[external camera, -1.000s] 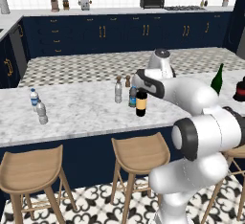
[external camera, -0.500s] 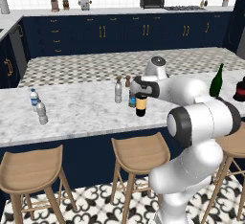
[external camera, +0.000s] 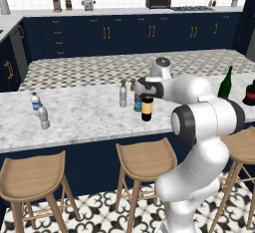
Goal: Move the plastic bottles in the middle to the plastics group, and the glass bottles in the middle to the glass group.
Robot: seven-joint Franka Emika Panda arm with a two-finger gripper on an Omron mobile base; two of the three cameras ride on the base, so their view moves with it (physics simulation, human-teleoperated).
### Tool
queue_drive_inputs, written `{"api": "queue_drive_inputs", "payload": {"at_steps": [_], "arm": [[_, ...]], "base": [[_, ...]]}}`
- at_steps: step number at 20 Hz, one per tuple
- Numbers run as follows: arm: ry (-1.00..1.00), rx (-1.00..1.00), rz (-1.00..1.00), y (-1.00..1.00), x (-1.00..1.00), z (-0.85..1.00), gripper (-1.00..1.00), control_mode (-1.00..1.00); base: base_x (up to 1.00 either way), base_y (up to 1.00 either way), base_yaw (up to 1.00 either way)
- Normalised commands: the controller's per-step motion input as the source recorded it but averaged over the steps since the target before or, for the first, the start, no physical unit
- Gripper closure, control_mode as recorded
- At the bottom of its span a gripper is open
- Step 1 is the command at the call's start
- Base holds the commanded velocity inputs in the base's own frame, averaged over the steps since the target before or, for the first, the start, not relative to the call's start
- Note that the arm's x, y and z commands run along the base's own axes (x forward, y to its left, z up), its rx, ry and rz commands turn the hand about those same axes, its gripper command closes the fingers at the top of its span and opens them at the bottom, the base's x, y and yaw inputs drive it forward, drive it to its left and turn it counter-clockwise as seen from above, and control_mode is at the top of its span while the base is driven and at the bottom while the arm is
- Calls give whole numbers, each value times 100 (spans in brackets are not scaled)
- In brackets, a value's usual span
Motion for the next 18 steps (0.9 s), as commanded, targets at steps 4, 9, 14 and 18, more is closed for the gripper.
{"api": "queue_drive_inputs", "payload": {"at_steps": [4,9,14,18], "arm": [[2,0,0,-1,15,-1,-100,-100],[2,0,0,0,2,-12,-100,-100],[3,0,0,0,7,-27,-100,-100],[1,0,0,0,12,-13,-100,-100]], "base": [[0,0,0],[0,0,0],[0,0,0],[0,0,0]]}}
